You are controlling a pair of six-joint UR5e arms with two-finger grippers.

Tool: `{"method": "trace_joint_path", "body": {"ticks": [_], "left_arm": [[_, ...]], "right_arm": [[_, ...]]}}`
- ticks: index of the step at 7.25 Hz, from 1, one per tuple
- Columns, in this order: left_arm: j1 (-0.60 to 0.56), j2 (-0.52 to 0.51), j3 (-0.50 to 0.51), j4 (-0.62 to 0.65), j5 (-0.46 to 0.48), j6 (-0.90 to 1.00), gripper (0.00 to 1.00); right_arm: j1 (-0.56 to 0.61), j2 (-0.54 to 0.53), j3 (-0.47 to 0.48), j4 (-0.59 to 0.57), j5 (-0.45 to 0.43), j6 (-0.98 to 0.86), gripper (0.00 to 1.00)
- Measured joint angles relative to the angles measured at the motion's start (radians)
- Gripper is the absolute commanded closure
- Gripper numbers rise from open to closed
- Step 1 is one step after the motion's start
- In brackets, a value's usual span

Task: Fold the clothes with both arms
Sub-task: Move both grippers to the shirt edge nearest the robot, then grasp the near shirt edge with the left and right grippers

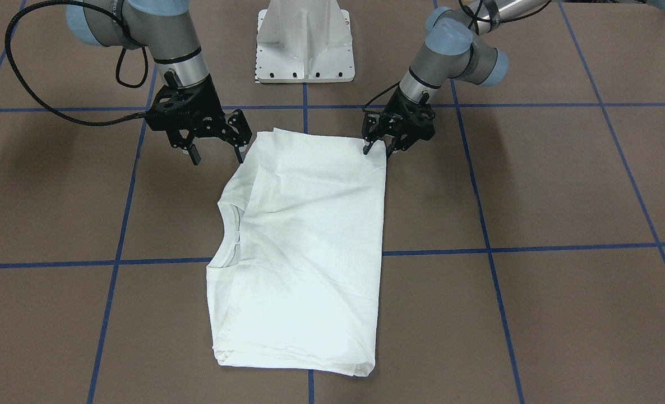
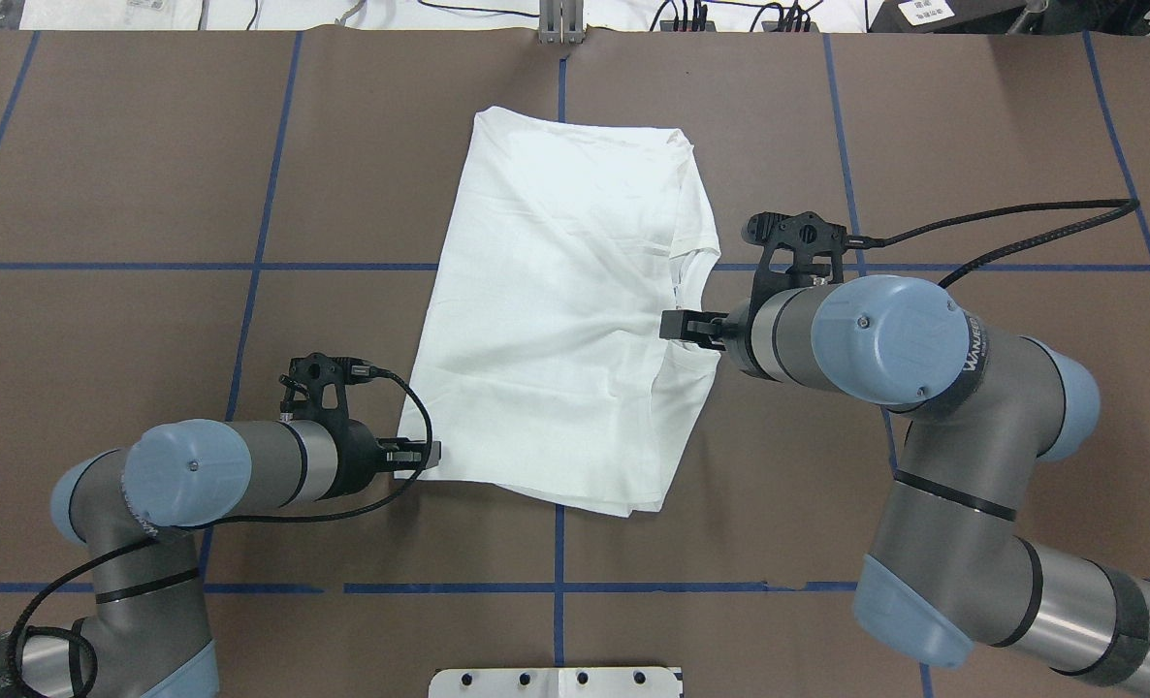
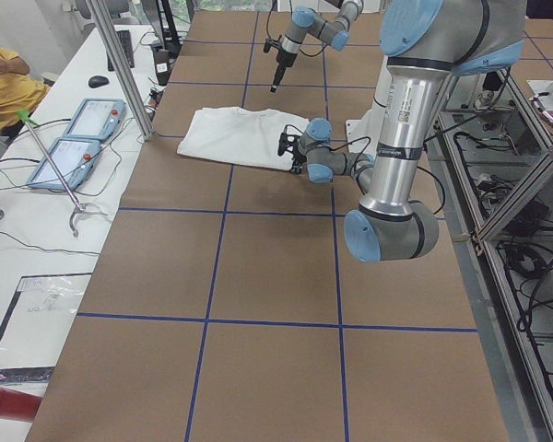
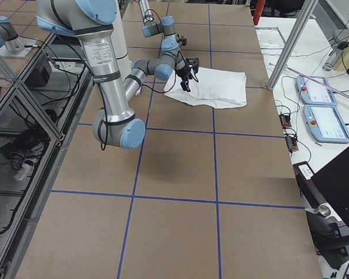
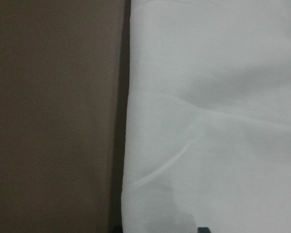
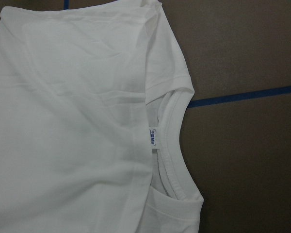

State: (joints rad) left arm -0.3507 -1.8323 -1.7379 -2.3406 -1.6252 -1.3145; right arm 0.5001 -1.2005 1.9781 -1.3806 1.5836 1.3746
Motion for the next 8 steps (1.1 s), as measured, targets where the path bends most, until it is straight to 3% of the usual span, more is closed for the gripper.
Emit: {"method": "trace_joint_path", "body": {"ticks": [3,8], "left_arm": [[0.006,0.000,-0.013,0.000,0.017,-0.026,1.00],[0.005,-0.004,-0.020,-0.002,0.023,-0.034,1.00]], "right_arm": [[-0.025,0.003,0.004,-0.004,-0.013,0.099,0.02],[-0.192,0.049,0.002,-0.176,-0.071,0.683,0.12]]}}
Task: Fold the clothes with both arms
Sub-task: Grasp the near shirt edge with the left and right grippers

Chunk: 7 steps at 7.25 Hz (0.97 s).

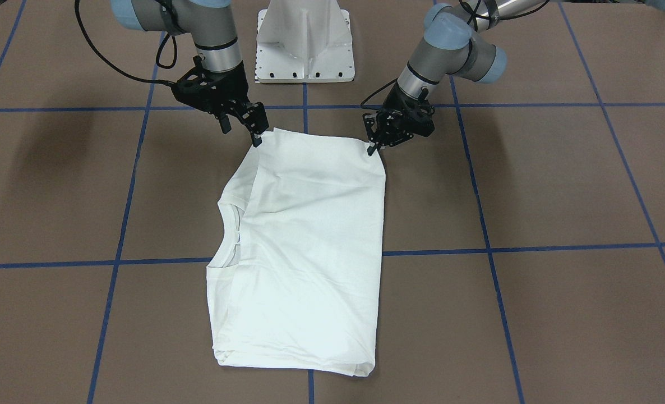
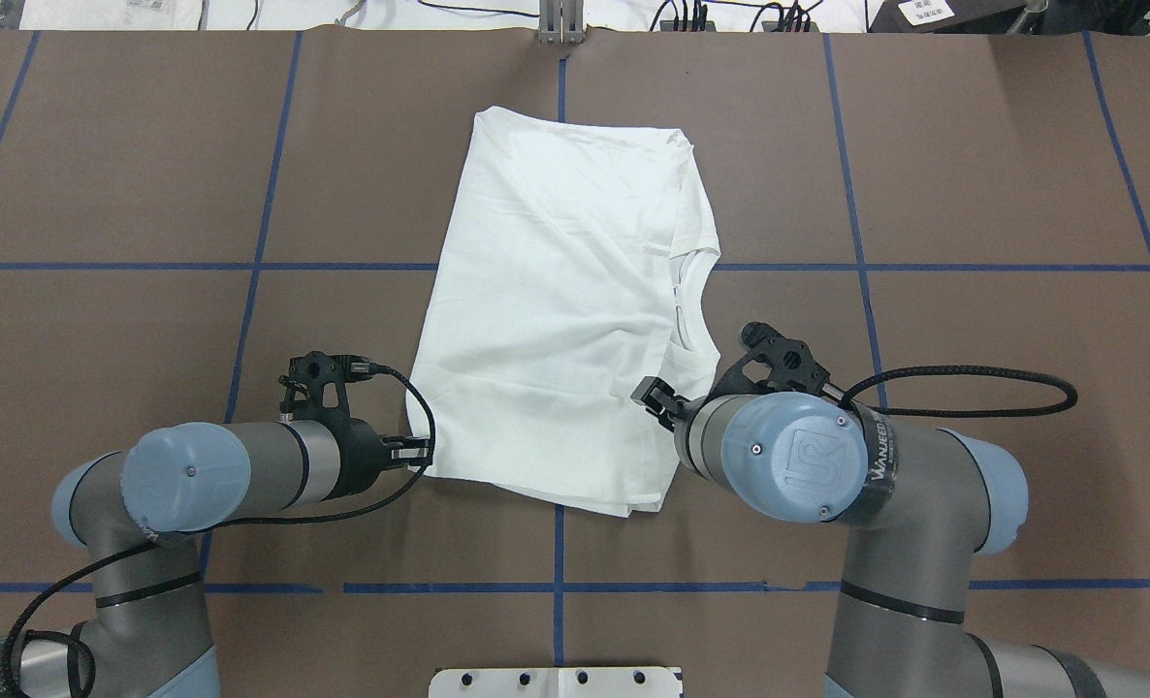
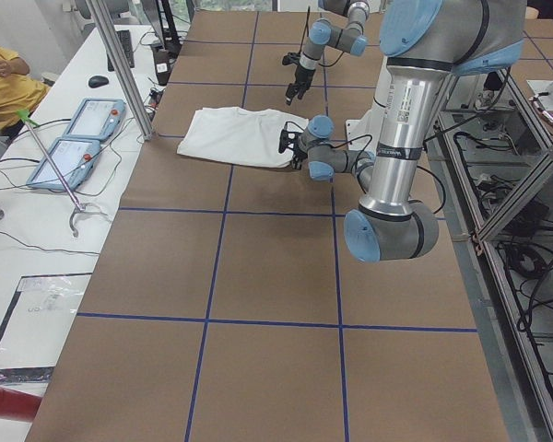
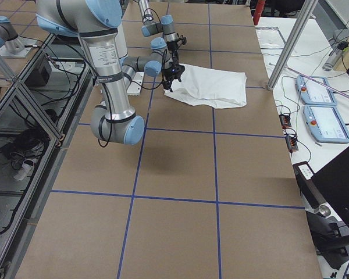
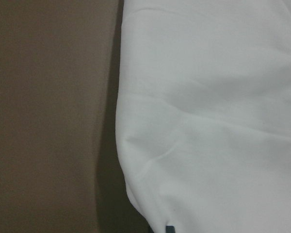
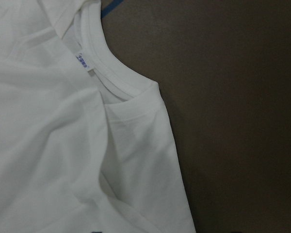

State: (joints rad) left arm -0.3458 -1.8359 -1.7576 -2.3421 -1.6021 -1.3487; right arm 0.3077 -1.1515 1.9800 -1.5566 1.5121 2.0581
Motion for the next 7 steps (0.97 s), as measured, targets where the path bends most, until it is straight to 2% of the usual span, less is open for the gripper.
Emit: {"method": "trace_joint_path", "body": {"ticks": [3,6,7], "left_arm": [[-0.001,0.001,-0.015,0.000,0.001,0.000,1.00],[-0.003,0.008,-0.037,0.000,0.001,0.000,1.00],[-0.003,0.010,-0.041,0.000,0.001,0.000,1.00]], "right_arm": [[-0.074,0.067,-0.070,-0.079,-0.027,0.192,0.12],[-0.104,0.122,-0.159,-0.084,-0.050,0.264,0.13],[-0.106,0.148,-0.194,-0.084,-0.053,0.272,0.17]]}}
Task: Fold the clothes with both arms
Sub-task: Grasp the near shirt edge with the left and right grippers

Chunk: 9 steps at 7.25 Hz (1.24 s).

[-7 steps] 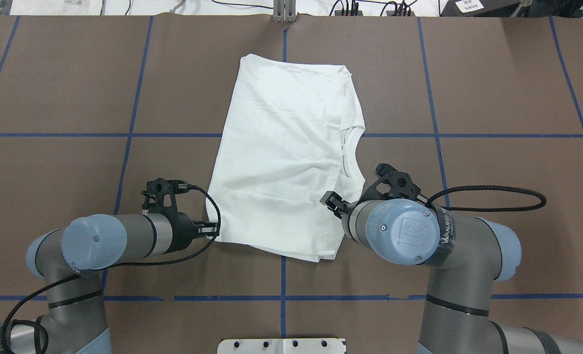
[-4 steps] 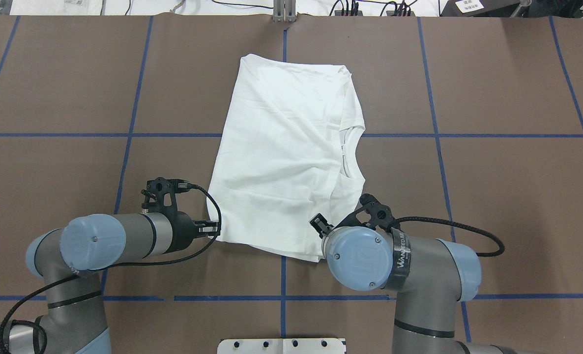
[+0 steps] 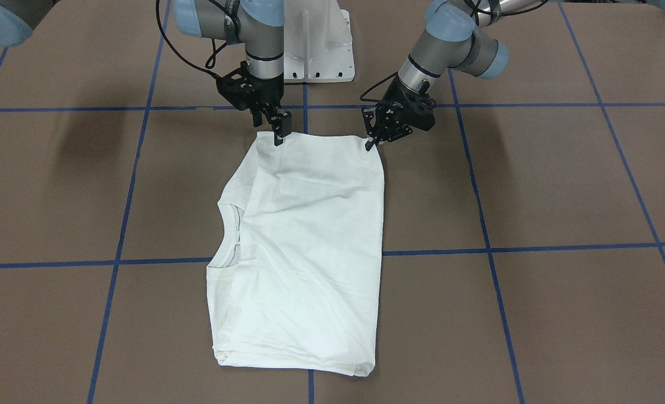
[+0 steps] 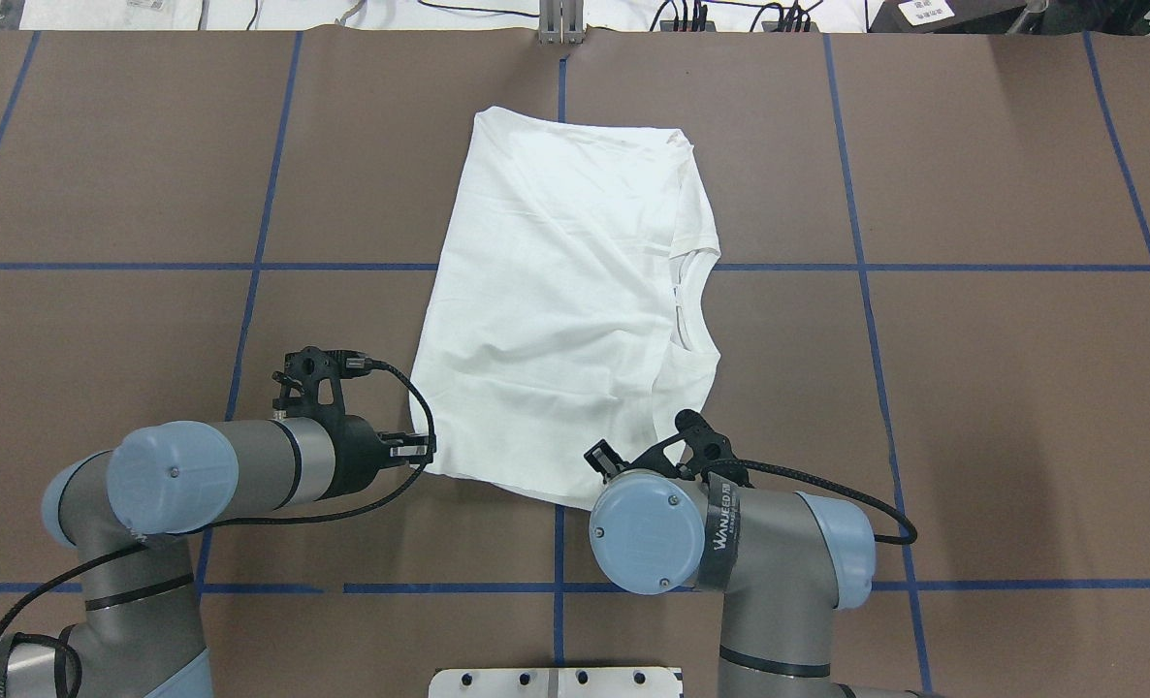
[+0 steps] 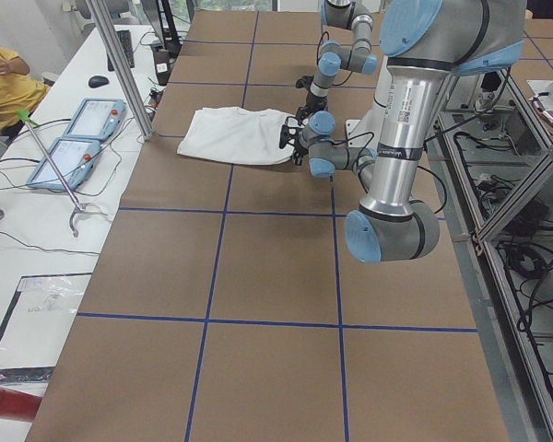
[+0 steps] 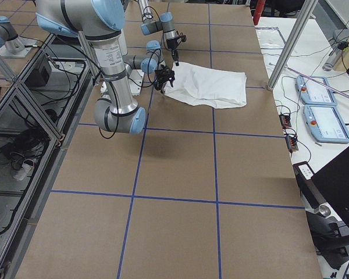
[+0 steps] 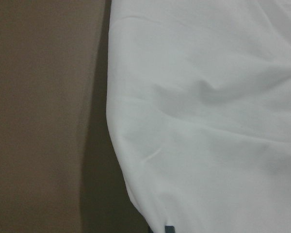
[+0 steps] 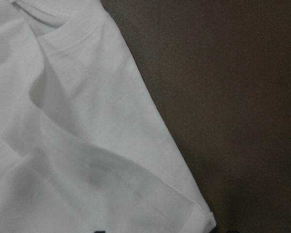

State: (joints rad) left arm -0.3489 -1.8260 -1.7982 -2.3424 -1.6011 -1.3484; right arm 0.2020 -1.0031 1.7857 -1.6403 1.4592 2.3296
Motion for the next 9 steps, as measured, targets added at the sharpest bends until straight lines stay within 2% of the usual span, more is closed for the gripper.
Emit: {"method": "trace_joint_path", "body": {"ticks": [2,3,4,5,6,9], "left_arm": [[-0.001,0.002,-0.002,0.000,0.000,0.000,1.00],[-0.001,0.002,-0.002,0.000,0.000,0.000,1.00],[-0.001,0.003,-0.001,0.000,0.000,0.000,1.00],[-0.002,0.003,-0.001,0.000,0.000,0.000,1.00],[-0.003,0.003,-0.001,0.000,0.000,0.000,1.00],[-0.002,0.000,-0.005,0.000,-0.004,0.003,1.00]], "right_arm": [[-0.001,0.024,-0.026,0.001,-0.005,0.006,0.25],[-0.003,0.027,-0.029,0.001,-0.008,0.009,0.35],[-0.005,0.030,-0.030,0.002,-0.015,0.016,0.57],[-0.009,0.038,-0.031,0.002,-0.025,0.026,0.89],[-0.014,0.045,-0.031,0.001,-0.034,0.034,1.00],[-0.024,0.046,-0.047,-0.001,-0.060,0.039,1.00]]}}
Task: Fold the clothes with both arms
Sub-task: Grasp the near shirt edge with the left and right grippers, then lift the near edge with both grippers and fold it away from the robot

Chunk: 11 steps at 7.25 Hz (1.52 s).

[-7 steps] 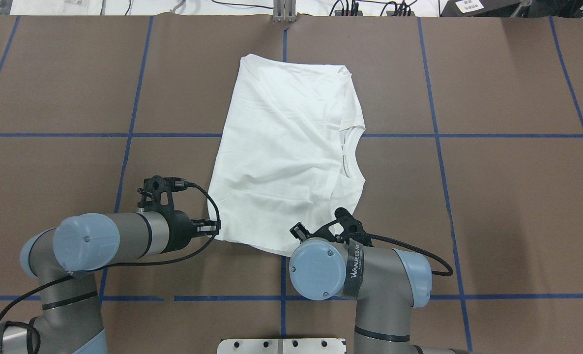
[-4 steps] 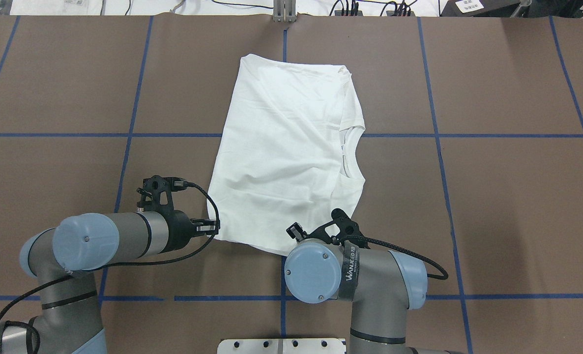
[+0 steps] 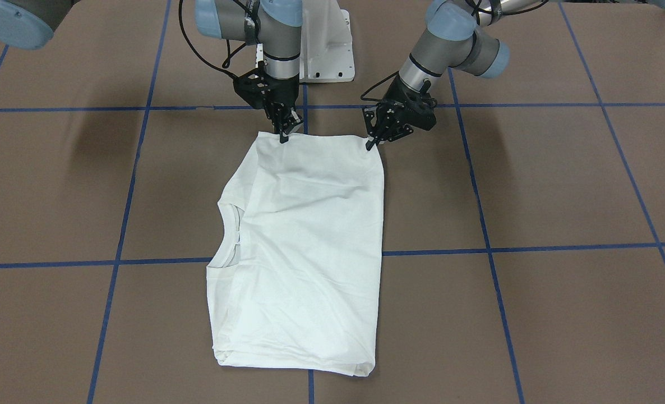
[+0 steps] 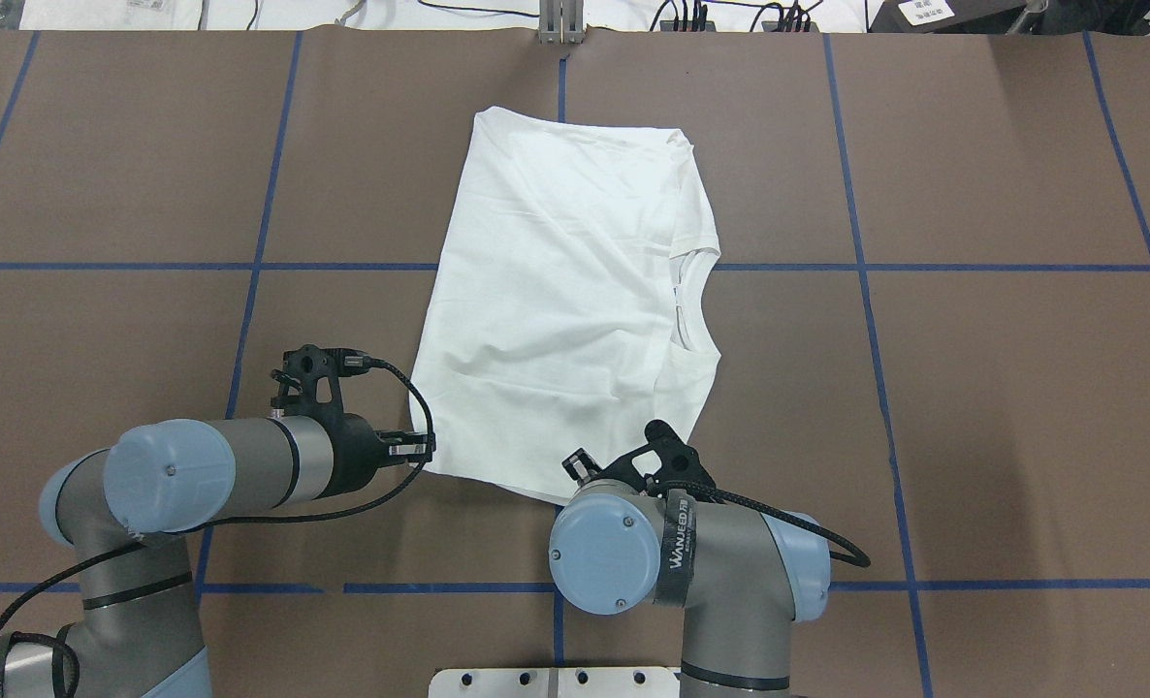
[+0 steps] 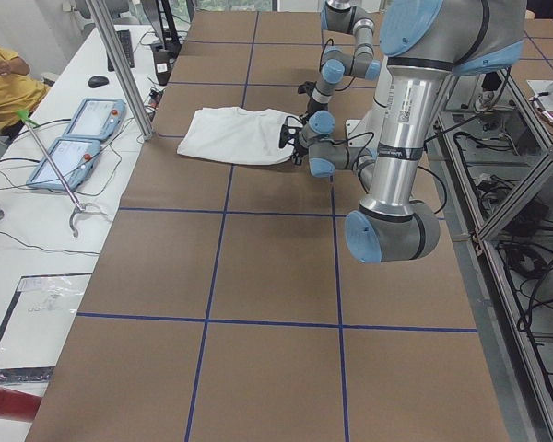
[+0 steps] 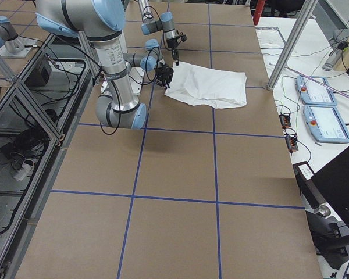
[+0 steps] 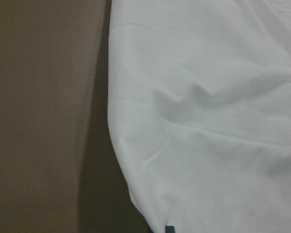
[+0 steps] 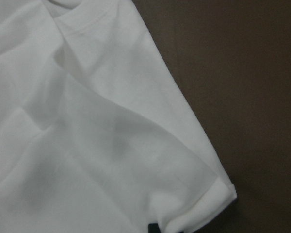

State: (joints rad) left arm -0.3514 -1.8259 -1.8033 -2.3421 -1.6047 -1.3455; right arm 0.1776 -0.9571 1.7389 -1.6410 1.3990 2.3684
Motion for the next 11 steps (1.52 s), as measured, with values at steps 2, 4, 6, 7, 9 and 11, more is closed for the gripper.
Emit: {"method": "trace_joint_path", "body": {"ticks": [2,4,6,7,9,11], "left_arm": [[0.000,-0.001,-0.054,0.053,-0.023,0.008,1.00],[0.002,-0.004,-0.215,0.233,-0.069,0.009,1.00],[0.005,-0.007,-0.391,0.414,-0.115,0.003,1.00],[0.005,-0.008,-0.454,0.477,-0.127,-0.001,1.00],[0.008,-0.033,-0.459,0.533,-0.132,-0.002,1.00],[-0.022,-0.115,-0.324,0.548,-0.125,0.008,1.00]], "right_arm": [[0.019,-0.019,0.053,-0.062,-0.005,-0.021,1.00],[0.010,-0.055,0.246,-0.219,-0.005,-0.044,1.00],[-0.053,-0.040,0.444,-0.425,-0.007,-0.039,1.00],[-0.077,-0.007,0.516,-0.524,-0.008,-0.037,1.00],[-0.087,0.041,0.540,-0.604,-0.049,-0.057,1.00],[-0.027,0.054,0.462,-0.547,-0.120,-0.126,1.00]]}}
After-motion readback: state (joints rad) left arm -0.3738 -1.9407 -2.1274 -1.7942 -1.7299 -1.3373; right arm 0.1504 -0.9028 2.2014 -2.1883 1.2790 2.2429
